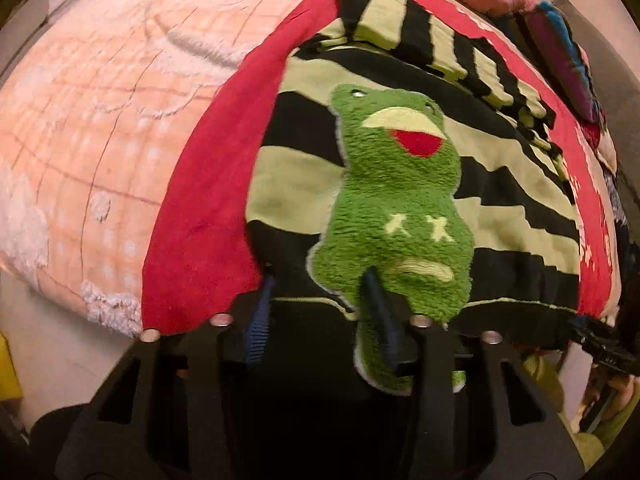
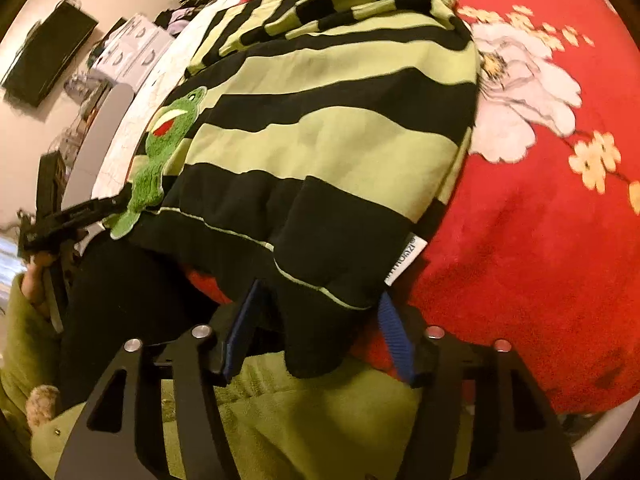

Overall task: Fold small clothes
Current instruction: 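Move both tools down to the striped sweater hem beside the frog toy, then grasp the sweater hem with the left tool while the right tool grasps it too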

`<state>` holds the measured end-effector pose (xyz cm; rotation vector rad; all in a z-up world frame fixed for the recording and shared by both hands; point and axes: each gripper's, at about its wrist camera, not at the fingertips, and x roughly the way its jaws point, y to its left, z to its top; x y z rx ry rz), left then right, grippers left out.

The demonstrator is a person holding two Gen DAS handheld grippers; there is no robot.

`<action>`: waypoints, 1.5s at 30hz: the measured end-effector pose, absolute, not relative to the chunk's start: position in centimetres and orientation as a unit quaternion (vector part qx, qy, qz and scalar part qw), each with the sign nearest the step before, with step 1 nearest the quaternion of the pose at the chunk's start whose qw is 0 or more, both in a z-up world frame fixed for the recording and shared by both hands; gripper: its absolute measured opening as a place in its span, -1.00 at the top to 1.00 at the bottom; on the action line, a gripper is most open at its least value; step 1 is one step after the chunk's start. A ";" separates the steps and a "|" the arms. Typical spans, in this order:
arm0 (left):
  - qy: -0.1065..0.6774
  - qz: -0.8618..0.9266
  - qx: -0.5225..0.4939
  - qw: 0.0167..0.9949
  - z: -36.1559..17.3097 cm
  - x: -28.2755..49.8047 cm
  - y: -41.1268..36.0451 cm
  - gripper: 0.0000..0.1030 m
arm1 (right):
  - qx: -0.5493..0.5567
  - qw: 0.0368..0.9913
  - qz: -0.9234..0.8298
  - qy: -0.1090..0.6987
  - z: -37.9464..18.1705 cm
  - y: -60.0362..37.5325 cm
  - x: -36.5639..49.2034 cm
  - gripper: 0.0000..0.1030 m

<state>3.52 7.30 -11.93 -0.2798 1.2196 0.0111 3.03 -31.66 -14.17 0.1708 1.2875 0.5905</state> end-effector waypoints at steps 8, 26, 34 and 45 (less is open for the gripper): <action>0.545 -0.005 -0.139 0.827 -10.1 3.6 7.3 0.86 | 0.126 0.762 0.311 0.554 -11.9 -33.1 3.5 0.67; 0.439 -0.008 -0.245 0.864 -2.7 16.9 7.4 0.89 | 0.259 0.806 0.281 0.453 -5.0 -38.3 18.4 0.72; 0.439 0.029 -0.274 0.855 -5.0 23.6 7.3 0.89 | 0.273 0.806 0.236 0.468 -6.8 -38.1 25.5 0.72; 0.365 0.042 -0.329 0.870 -8.3 22.1 9.2 0.60 | 0.310 0.796 0.204 0.478 -10.3 -38.8 28.4 0.39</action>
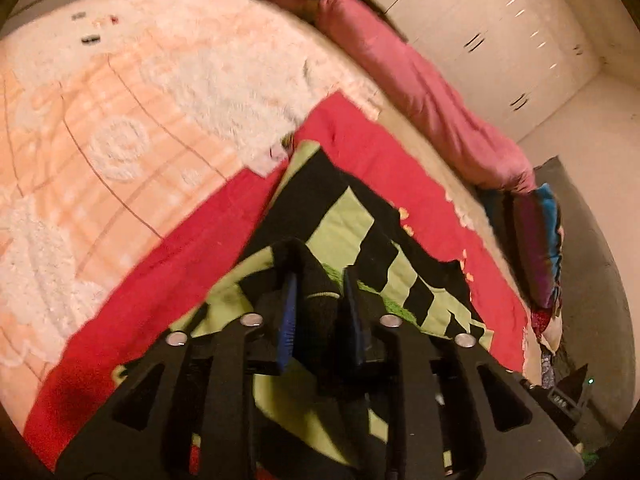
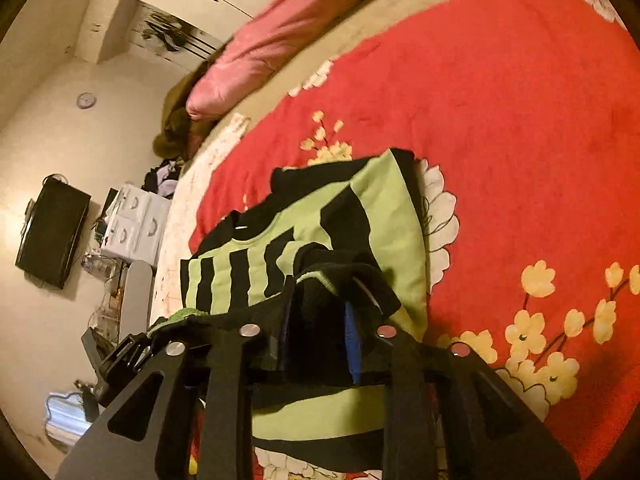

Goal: Fold small clothes

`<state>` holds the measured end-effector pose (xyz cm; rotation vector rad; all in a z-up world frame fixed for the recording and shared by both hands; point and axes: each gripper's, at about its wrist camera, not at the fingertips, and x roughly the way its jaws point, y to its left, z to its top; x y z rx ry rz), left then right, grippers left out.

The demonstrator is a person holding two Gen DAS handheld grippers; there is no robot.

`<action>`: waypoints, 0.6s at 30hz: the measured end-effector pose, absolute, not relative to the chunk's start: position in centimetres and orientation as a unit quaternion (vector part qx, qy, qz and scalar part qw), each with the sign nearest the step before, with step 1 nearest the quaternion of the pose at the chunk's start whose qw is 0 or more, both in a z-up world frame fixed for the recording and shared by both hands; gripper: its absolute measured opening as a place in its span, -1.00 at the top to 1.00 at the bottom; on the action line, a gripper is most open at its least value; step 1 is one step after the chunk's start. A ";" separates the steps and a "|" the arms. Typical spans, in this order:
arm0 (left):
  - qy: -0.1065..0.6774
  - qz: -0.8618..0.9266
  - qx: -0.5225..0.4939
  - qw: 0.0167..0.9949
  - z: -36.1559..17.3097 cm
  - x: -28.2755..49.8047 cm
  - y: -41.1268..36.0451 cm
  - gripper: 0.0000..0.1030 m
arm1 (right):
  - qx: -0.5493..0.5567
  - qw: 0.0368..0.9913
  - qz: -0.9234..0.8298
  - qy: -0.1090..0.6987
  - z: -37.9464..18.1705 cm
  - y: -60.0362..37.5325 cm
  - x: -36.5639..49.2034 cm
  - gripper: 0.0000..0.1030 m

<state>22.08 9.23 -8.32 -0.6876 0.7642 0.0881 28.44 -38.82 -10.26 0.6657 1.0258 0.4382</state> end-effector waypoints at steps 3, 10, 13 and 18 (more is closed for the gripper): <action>0.339 0.039 -0.315 0.886 -7.6 20.8 9.7 0.49 | 0.291 0.825 0.181 0.449 -9.0 -39.6 27.1 -0.19; 0.346 0.016 -0.269 0.899 -7.2 19.4 8.0 0.48 | 0.219 0.842 0.210 0.447 -7.6 -37.6 24.1 -0.28; 0.369 -0.008 -0.273 0.888 -8.1 20.1 6.3 0.43 | 0.174 0.839 0.205 0.473 -8.4 -35.5 24.1 -0.28; 0.380 -0.010 -0.244 0.892 -8.8 20.1 4.4 0.26 | 0.195 0.821 0.188 0.503 -9.8 -33.7 26.3 -0.28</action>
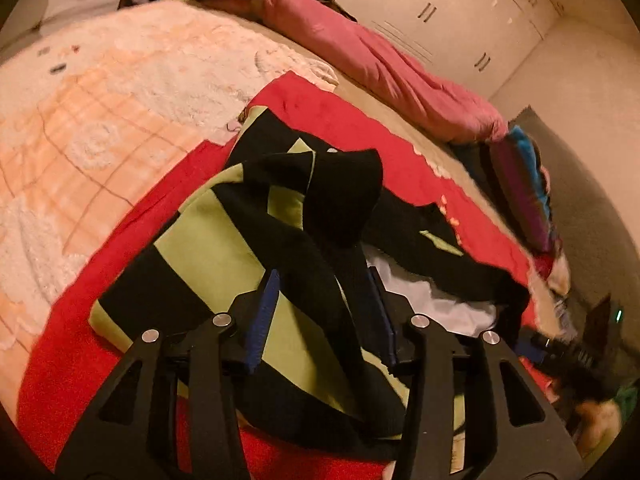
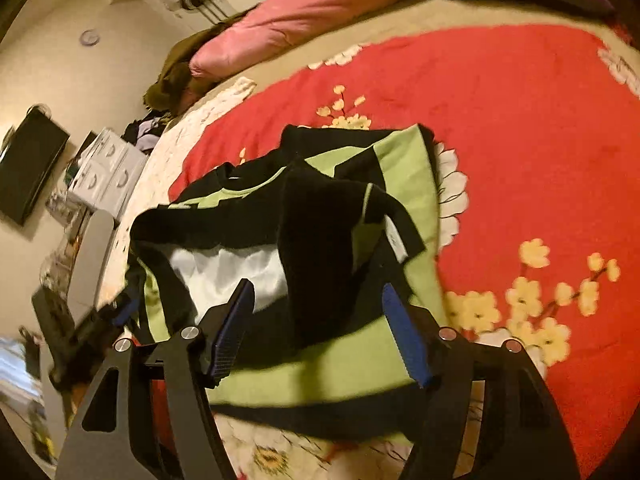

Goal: Fold small clothes

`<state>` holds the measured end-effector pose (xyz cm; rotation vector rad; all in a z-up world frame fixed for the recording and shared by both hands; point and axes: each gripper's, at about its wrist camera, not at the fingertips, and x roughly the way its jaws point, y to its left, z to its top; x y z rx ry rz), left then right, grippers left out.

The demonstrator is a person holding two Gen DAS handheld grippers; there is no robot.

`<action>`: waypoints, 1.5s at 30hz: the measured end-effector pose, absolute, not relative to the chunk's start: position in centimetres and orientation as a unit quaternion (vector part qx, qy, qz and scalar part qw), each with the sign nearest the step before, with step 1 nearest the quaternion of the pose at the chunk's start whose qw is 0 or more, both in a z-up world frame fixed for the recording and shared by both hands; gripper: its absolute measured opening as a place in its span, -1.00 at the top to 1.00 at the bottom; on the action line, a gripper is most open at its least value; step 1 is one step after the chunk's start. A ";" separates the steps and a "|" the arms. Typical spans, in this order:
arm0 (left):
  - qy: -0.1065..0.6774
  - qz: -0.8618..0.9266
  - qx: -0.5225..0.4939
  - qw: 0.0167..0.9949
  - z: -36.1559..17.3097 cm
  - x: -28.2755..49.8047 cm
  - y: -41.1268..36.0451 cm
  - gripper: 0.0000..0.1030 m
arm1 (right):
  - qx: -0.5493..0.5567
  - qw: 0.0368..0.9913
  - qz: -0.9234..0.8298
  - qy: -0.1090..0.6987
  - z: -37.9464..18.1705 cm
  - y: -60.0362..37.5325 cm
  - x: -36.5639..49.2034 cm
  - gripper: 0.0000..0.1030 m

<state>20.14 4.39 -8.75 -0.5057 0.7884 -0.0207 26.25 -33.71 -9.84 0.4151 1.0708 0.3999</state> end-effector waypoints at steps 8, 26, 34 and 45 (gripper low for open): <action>0.361 0.015 -0.198 0.911 -8.9 20.1 4.7 0.09 | 0.184 0.817 0.161 0.522 -10.2 -32.8 29.8 0.66; 0.334 0.036 -0.164 0.927 -8.3 20.0 5.8 0.02 | 0.426 0.780 0.129 0.439 -11.3 -39.0 31.7 -0.22; 0.318 0.022 -0.045 0.947 -5.9 21.7 4.7 -0.17 | 0.251 0.859 0.136 0.424 -7.7 -37.7 28.2 -0.56; 0.368 -0.039 0.185 0.910 -7.4 26.2 -0.5 -0.50 | 0.150 0.854 0.169 0.469 -10.5 -32.8 25.5 -0.68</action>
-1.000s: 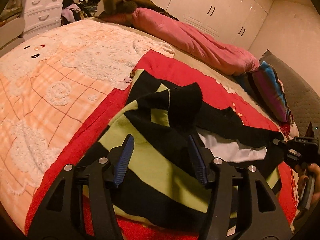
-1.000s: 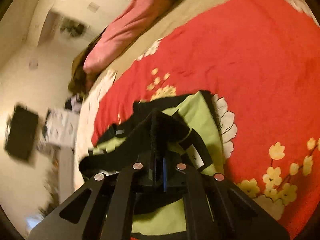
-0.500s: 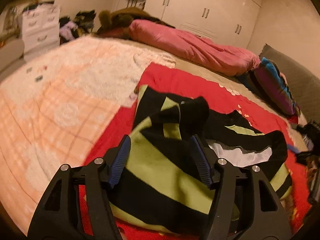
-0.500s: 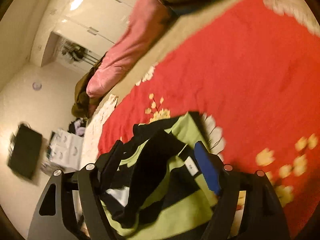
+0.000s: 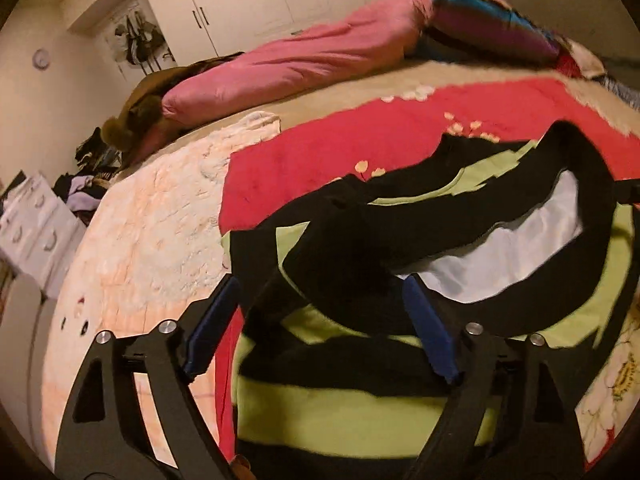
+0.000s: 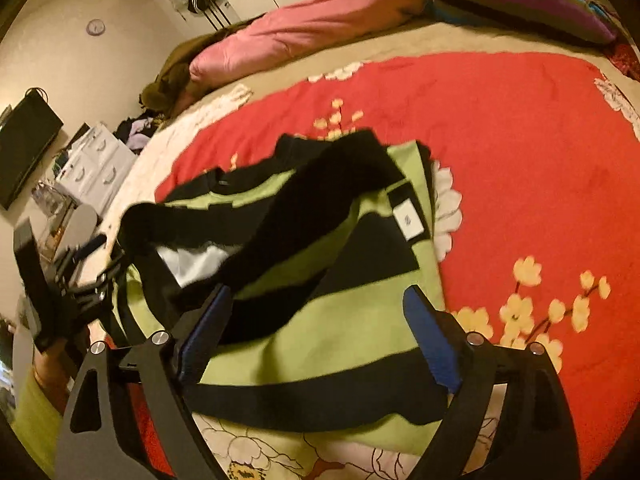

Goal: Fold small clothes

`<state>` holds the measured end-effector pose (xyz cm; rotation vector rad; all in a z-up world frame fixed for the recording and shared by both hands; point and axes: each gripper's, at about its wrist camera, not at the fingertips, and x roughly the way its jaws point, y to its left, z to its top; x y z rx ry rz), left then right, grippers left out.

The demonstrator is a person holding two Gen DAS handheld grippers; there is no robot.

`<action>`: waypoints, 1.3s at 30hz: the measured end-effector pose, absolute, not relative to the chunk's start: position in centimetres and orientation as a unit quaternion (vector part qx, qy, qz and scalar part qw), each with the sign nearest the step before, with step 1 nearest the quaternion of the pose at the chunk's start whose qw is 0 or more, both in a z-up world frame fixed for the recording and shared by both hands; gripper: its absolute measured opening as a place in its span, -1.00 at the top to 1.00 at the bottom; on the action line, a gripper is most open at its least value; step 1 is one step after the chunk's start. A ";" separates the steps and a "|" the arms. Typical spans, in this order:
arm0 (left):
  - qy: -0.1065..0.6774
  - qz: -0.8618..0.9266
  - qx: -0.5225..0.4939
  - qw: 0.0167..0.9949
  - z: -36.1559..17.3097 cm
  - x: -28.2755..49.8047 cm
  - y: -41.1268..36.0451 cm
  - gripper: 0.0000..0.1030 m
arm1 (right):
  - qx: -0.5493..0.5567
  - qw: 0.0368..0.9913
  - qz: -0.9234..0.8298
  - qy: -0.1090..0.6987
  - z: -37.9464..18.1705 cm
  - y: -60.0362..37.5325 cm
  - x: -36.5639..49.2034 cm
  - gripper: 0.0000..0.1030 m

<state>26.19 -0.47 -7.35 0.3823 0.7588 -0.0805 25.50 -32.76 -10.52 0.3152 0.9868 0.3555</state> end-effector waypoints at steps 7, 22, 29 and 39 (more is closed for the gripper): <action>0.398 -0.061 0.128 0.906 -8.5 27.5 0.3 0.86 | 0.158 0.849 0.158 0.479 -11.6 -33.0 25.1 -0.71; 0.363 0.011 -0.338 0.869 -9.5 28.8 11.5 0.66 | 0.124 0.864 0.135 0.468 -11.1 -33.4 26.2 -0.71; 0.334 -0.004 -0.240 0.912 -8.9 27.2 7.8 0.17 | 0.030 0.889 0.144 0.433 -9.2 -32.3 28.4 -0.71; 0.327 0.015 -0.156 0.932 -8.7 25.9 6.2 -0.12 | -0.204 0.849 0.333 0.356 -5.8 -21.8 26.9 -0.71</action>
